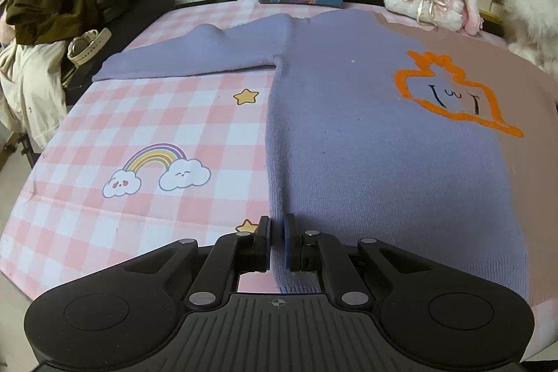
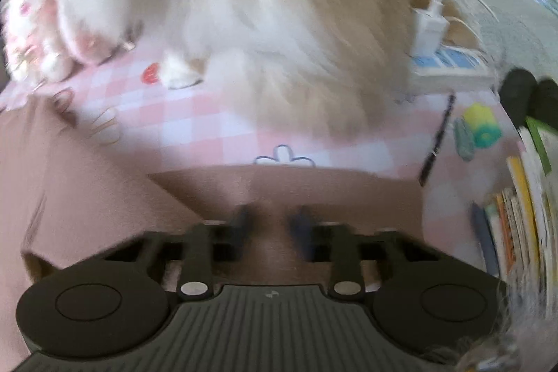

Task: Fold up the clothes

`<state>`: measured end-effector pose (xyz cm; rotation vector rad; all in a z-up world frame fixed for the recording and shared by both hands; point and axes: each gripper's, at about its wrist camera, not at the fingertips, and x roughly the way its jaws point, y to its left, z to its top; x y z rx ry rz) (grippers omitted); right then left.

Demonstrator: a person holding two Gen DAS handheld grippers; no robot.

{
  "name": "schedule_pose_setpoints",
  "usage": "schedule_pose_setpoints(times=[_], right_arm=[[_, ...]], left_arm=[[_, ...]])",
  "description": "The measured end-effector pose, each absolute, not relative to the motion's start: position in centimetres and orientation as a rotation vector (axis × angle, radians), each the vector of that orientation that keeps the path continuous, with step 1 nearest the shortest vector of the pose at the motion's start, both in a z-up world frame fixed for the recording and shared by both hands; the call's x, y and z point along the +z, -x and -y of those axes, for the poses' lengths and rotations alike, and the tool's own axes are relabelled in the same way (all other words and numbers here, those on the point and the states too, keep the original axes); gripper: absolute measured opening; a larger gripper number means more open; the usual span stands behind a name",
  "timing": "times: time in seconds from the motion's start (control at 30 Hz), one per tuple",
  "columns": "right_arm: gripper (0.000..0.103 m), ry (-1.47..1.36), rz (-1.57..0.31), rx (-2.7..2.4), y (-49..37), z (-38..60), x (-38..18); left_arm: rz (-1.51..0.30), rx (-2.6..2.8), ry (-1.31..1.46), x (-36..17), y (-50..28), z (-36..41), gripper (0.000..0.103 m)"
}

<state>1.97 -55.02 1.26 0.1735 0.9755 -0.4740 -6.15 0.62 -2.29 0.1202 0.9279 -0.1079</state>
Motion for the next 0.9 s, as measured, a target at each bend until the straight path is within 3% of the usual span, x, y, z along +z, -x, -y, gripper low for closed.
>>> schedule_pose_setpoints(times=[0.23,0.33,0.37,0.4,0.5,0.7,0.8,0.83,0.87,0.9], right_arm=[[0.007,-0.163,-0.920,-0.558,-1.7,55.4,1.0],[0.019,-0.157,-0.899,-0.588,-1.6,55.5,0.9],[0.034,-0.153,-0.897,-0.579,-1.3,55.1,1.2],[0.042,-0.155,-0.887,-0.561,-0.7,54.6,1.7],[0.042,-0.172,-0.836,-0.472,1.3,52.0,3.5],[0.043,-0.326,-0.922,-0.150,6.3,44.4,4.5],[0.042,-0.365,-0.978,-0.096,7.8,40.9,3.3],[0.038,-0.375,-0.995,-0.084,8.2,39.9,2.9],[0.022,-0.378,-1.011,-0.089,8.2,39.1,2.4],[0.012,-0.369,-1.016,-0.094,8.3,38.3,2.0]], left_arm=[[-0.930,-0.113,-0.131,-2.2,6.4,0.0,0.007],[-0.937,-0.115,-0.136,-2.1,6.5,0.1,0.007],[-0.940,-0.122,-0.144,-2.0,6.5,0.2,0.007],[-0.943,-0.128,-0.154,-2.0,6.5,0.2,0.007],[-0.947,-0.146,-0.136,-1.8,5.7,-0.3,0.013],[-0.927,-0.190,-0.135,-2.2,3.7,0.1,0.015],[-0.914,-0.222,-0.156,-2.3,3.7,0.6,0.006],[-0.915,-0.232,-0.155,-2.3,4.0,0.4,0.004],[-0.915,-0.239,-0.152,-2.3,4.4,0.1,0.004],[-0.915,-0.247,-0.149,-2.3,4.9,-0.3,0.004]])
